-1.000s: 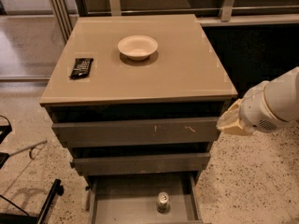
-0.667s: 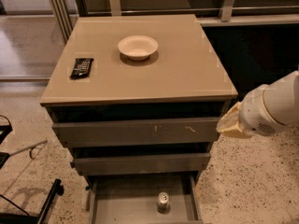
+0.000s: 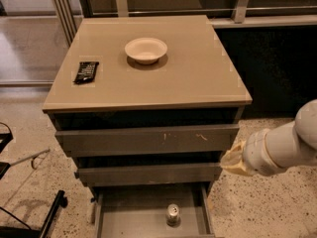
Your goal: Pick 7up can from bottom drawer and place on counter
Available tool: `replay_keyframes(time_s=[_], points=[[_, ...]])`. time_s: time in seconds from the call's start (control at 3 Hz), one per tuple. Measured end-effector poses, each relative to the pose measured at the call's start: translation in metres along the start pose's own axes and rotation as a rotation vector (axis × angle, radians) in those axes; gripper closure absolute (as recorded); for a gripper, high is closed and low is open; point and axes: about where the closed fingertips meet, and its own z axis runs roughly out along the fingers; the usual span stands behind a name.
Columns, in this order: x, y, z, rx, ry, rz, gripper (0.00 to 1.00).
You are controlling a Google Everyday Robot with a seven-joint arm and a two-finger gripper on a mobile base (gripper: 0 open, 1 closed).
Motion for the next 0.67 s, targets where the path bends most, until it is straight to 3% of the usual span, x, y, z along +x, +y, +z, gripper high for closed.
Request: replay_keyframes(time_s=[0.67], points=[[0.048,0.039,0.139,-0.103,-0.191,0.097,1.00]])
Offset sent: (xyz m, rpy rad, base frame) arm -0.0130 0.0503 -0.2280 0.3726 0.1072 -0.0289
